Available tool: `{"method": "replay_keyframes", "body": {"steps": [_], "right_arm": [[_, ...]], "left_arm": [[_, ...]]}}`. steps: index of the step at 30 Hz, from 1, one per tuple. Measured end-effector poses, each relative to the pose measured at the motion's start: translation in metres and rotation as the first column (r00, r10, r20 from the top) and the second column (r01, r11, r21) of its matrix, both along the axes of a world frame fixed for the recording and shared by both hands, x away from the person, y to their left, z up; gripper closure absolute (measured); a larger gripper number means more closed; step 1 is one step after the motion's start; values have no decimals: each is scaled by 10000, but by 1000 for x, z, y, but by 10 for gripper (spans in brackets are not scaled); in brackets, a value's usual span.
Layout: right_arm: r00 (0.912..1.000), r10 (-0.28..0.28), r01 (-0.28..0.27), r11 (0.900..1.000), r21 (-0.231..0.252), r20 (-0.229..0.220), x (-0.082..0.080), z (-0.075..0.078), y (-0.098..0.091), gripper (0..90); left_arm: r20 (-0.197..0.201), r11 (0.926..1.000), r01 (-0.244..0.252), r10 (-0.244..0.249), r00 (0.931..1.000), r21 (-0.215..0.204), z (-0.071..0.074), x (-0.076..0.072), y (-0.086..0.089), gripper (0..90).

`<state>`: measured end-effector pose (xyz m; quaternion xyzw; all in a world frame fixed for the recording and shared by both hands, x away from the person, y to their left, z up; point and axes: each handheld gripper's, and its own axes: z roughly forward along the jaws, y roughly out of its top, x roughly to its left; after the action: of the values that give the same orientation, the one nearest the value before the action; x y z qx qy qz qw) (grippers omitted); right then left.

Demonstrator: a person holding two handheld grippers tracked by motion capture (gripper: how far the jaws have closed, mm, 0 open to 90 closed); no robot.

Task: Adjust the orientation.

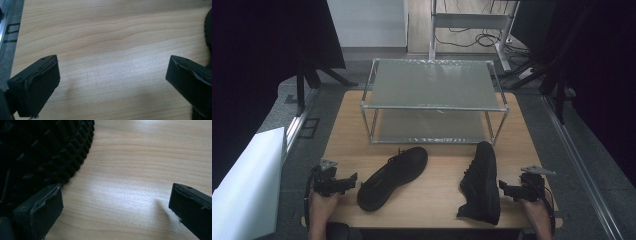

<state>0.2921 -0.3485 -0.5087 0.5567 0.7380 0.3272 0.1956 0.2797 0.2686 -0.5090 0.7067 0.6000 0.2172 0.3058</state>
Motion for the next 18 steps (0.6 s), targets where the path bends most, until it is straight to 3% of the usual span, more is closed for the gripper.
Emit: {"method": "replay_keyframes", "body": {"steps": [2, 11, 18], "right_arm": [[10000, 46, -46, 10000, -20, 21, 1, -1, 0, 0], [9999, 94, -95, 9999, 96, 101, 1, 0, 0, 0], [9998, 165, -166, 9998, 127, 78, 2, -1, 0, 0]], "left_arm": [[26, 9999, 78, -78, 10000, 82, 0, 0, -2, 0], [425, 9995, 118, -106, 9990, -287, 1, 3, -4, 0], [307, 9999, 122, -118, 9995, -122, 2, 4, -4, 0]]}}
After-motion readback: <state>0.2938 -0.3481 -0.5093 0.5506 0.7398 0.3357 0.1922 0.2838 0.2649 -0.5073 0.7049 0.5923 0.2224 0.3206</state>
